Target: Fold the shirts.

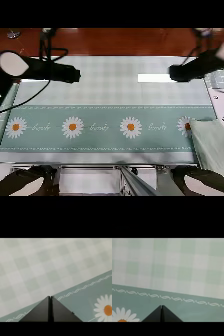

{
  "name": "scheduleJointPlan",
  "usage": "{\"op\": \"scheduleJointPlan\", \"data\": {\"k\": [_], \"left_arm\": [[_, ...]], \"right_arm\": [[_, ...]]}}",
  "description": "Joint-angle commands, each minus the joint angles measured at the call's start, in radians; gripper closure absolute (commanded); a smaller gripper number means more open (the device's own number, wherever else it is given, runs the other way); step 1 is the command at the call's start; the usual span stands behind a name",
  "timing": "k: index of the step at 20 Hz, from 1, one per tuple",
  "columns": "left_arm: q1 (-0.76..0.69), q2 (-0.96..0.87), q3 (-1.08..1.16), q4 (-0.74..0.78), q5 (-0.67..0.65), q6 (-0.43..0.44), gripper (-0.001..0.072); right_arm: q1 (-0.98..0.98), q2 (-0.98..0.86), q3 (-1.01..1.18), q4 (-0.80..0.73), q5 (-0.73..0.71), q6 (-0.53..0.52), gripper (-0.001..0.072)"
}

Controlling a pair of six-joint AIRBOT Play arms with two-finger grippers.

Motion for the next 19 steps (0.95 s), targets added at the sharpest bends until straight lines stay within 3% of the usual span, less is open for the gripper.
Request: {"op": "scheduleJointPlan", "data": {"k": [1,19], "left_arm": [[0.019,-0.084,-0.039,0.092,-0.047,-0.046,0.0684],[0.063,-0.09,-0.039,0.092,-0.046,-0.045,0.0684]], "right_arm": [[0.145,-0.164,-0.123,-0.116,-0.099,0.161,0.0693],[0.146,-0.205,-0.133,-0.116,-0.061,0.142,0.0693]]}}
